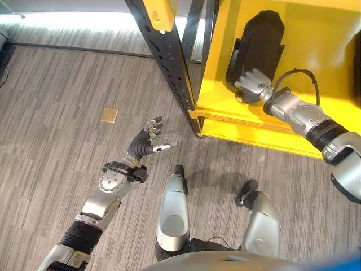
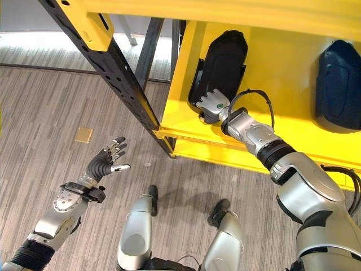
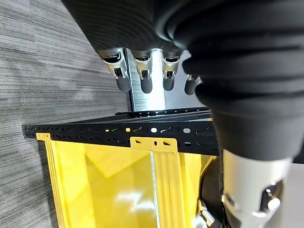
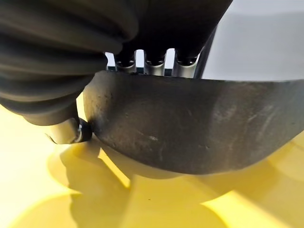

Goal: Move parts from the plastic box to the shelf.

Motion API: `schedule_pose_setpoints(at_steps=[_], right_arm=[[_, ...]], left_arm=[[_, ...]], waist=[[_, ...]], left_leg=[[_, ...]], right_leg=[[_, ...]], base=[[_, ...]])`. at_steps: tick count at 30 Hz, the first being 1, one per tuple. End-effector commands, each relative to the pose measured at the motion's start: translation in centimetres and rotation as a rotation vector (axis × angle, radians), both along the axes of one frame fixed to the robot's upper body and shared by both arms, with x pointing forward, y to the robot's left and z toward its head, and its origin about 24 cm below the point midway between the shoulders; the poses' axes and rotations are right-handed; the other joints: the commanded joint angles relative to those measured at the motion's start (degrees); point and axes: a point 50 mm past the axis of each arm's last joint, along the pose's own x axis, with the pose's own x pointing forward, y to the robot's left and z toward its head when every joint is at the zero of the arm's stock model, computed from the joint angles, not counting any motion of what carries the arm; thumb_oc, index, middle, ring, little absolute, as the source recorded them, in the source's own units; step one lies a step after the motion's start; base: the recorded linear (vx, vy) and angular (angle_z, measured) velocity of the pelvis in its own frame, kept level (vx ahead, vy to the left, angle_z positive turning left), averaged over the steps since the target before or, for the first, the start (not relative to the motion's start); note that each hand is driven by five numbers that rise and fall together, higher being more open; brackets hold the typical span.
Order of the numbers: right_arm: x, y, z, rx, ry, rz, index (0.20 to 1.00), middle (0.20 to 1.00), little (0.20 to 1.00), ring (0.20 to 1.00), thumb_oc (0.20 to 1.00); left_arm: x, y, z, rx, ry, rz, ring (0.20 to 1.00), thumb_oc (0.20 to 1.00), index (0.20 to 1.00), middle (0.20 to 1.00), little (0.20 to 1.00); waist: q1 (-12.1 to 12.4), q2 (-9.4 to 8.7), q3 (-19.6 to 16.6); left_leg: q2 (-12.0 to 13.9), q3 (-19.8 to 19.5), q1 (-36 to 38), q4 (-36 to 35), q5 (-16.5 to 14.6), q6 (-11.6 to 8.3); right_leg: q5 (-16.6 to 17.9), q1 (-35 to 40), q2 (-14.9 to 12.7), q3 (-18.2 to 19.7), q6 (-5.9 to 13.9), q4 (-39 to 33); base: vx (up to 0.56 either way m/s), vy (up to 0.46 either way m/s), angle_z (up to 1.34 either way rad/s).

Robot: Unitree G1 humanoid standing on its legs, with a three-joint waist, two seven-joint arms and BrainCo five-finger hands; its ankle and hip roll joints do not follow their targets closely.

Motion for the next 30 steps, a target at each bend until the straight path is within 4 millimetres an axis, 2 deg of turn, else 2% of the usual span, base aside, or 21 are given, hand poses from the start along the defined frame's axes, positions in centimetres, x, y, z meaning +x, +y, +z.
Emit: schedule_pose_setpoints(at_steps=[1, 5, 14, 23, 30], right_arm=[[0.7, 0.5, 1.0, -0.092, -0.072, -0.004, 0.2, 0.2, 0.2, 0.2, 0.2], [0.9, -0.3, 1.6, -0.137, -0.099, -0.024, 0.2, 0.2, 0.2, 0.2, 0.2], [1.0, -0.7, 2.4, -0.257, -0.132, 0.001, 0.2, 0.2, 0.2, 0.2, 0.2], [1.3, -1.4, 4.0, -0.135, -0.184, -0.078, 0.2, 0.2, 0.2, 0.2, 0.2], [1.4, -1.8, 4.3, -0.071, -0.183, -0.103, 0.2, 0.2, 0.2, 0.2, 0.2]], left_arm=[[-0.2, -0.5, 1.2, -0.003, -0.071, -0.06, 1.0, 1.0, 1.0, 1.0, 1.0], [-0.3, -0.6, 1.1, -0.003, -0.064, -0.067, 1.0, 1.0, 1.0, 1.0, 1.0], [-0.5, -0.7, 1.1, 0.0, -0.056, -0.077, 1.0, 1.0, 1.0, 1.0, 1.0], [-0.6, -0.9, 0.9, -0.002, -0.056, -0.086, 1.0, 1.0, 1.0, 1.0, 1.0], [-0.4, -1.2, 1.0, -0.012, -0.055, -0.085, 1.0, 1.0, 1.0, 1.0, 1.0]], waist=[[1.4, -1.08, 1.0], [1.5, -0.92, 1.0], [1.8, -0.78, 1.0], [1.5, -0.66, 1.0], [1.2, -0.14, 1.0]], left_leg=[[2.5, 1.3, -0.1, -2.2, 0.5, 0.27], [2.4, 1.2, 0.2, -2.4, 0.6, 0.24], [2.3, 1.2, 0.8, -2.7, 0.7, 0.16], [2.5, 1.2, 0.9, -2.4, 0.7, 0.11], [2.4, 1.1, 0.8, -2.3, 0.5, 0.12]], right_leg=[[-3.4, 1.6, -6.1, -0.8, 7.56, 4.6], [-3.3, 1.9, -6.1, -0.9, 7.6, 4.4], [-3.4, 2.3, -6.4, -1.1, 7.61, 4.5], [-3.5, 2.1, -6.6, -0.8, 7.67, 4.9], [-3.8, 1.8, -6.8, -0.5, 7.56, 5.4]], base=[[0.0, 0.0, 0.0], [0.0, 0.0, 0.0], [0.0, 0.0, 0.0], [0.0, 0.0, 0.0], [0.0, 0.0, 0.0]])
